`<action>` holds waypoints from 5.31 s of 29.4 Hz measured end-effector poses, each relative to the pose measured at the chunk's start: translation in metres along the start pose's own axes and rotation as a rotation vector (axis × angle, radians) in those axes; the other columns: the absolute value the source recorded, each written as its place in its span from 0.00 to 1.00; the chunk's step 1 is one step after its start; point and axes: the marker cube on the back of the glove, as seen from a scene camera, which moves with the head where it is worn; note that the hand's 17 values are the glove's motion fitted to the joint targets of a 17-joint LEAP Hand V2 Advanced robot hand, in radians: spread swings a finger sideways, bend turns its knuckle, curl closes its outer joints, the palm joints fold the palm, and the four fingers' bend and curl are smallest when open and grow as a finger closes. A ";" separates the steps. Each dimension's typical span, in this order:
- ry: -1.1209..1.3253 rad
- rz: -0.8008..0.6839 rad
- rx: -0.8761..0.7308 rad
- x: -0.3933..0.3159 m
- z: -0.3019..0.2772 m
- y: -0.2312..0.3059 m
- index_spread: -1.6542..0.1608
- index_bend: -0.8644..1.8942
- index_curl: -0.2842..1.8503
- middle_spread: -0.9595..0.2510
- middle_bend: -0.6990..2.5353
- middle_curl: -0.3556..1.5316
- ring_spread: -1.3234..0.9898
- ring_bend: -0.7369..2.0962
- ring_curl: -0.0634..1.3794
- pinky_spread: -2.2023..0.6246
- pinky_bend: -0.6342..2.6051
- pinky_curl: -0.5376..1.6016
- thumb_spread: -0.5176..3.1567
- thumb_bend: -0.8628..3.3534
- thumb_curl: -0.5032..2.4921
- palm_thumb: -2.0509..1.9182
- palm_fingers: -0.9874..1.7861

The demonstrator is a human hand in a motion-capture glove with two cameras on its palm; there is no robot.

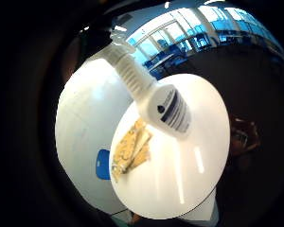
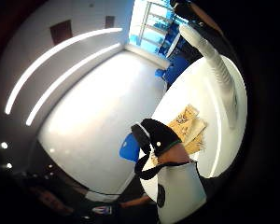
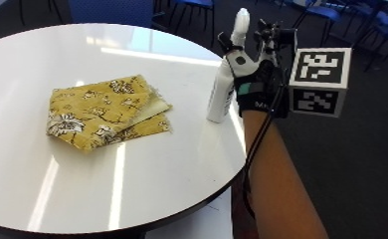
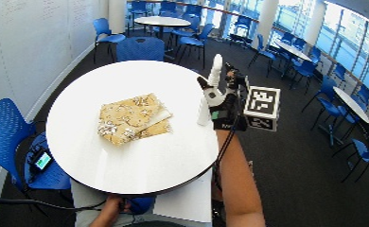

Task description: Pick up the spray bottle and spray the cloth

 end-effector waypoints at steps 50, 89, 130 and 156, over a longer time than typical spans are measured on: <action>-0.079 0.336 -0.090 0.054 0.038 -0.099 0.76 0.41 0.35 0.62 0.36 0.43 0.49 0.42 0.33 0.73 0.26 0.38 0.32 0.20 0.35 0.75 0.83; 0.027 0.118 -0.218 0.055 0.020 -0.093 0.78 0.47 0.41 0.63 0.43 0.48 0.48 0.52 0.39 0.68 0.32 0.43 0.24 0.20 0.42 0.75 0.86; 0.959 0.099 -1.290 -0.002 0.125 -0.044 0.78 0.48 0.42 0.63 0.44 0.48 0.48 0.52 0.38 0.68 0.32 0.43 0.23 0.20 0.44 0.74 0.86; 1.333 0.136 -1.472 0.020 0.157 0.011 0.78 0.48 0.42 0.63 0.44 0.48 0.48 0.52 0.38 0.68 0.32 0.43 0.23 0.20 0.45 0.74 0.86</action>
